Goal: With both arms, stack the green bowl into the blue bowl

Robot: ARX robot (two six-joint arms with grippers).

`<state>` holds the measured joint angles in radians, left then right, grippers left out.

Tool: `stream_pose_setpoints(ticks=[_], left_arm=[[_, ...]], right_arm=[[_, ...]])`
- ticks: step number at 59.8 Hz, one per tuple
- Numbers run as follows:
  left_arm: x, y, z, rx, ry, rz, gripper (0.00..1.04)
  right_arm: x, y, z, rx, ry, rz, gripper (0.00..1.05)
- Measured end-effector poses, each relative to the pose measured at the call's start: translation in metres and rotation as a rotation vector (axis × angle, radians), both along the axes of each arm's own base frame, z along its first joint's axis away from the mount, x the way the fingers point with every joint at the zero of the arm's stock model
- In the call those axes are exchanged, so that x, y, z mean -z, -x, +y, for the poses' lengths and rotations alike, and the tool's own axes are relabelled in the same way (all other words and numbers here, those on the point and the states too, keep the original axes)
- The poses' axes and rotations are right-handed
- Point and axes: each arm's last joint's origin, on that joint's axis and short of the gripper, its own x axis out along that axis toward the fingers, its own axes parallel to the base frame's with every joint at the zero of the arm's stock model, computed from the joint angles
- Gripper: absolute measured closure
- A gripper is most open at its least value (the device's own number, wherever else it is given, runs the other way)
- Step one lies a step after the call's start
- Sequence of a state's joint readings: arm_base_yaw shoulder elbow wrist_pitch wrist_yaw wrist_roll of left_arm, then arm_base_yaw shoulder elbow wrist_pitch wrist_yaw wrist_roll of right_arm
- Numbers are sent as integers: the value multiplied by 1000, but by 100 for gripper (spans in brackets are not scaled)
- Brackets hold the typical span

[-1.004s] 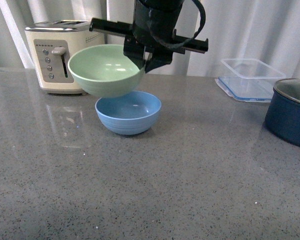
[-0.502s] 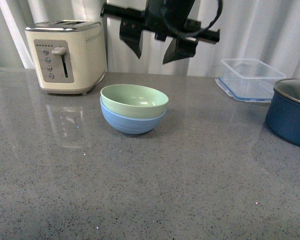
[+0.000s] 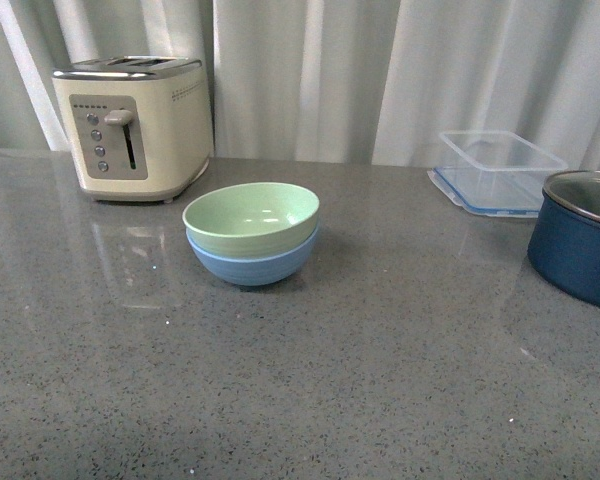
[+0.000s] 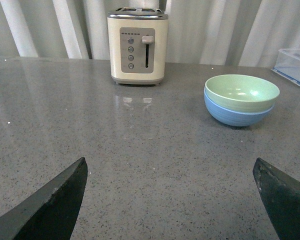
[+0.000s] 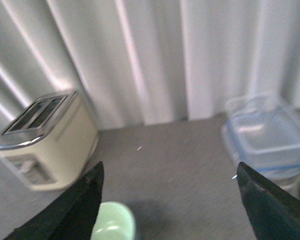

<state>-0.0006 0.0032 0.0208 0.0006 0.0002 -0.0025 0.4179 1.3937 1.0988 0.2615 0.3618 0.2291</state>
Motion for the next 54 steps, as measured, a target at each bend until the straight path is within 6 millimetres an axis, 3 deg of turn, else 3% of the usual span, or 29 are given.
stream_pose_setpoints(ticks=[5,13,24,32,54], left_arm=[[0,0,0,-2,0,0,7],[0,0,0,0,0,0,7],[0,0,0,-1,0,0,7],[0,0,0,0,0,0,7],[0,0,0,0,0,0,7]], right_arm=[[24,20,-24,41,86,-79,45],[75,47,-53,53,182,-41,70],[110,83,-79,42,212,-38,104],[133,105,-94,50,216,-24,104],[156,137,-109,50,214,-29,104]])
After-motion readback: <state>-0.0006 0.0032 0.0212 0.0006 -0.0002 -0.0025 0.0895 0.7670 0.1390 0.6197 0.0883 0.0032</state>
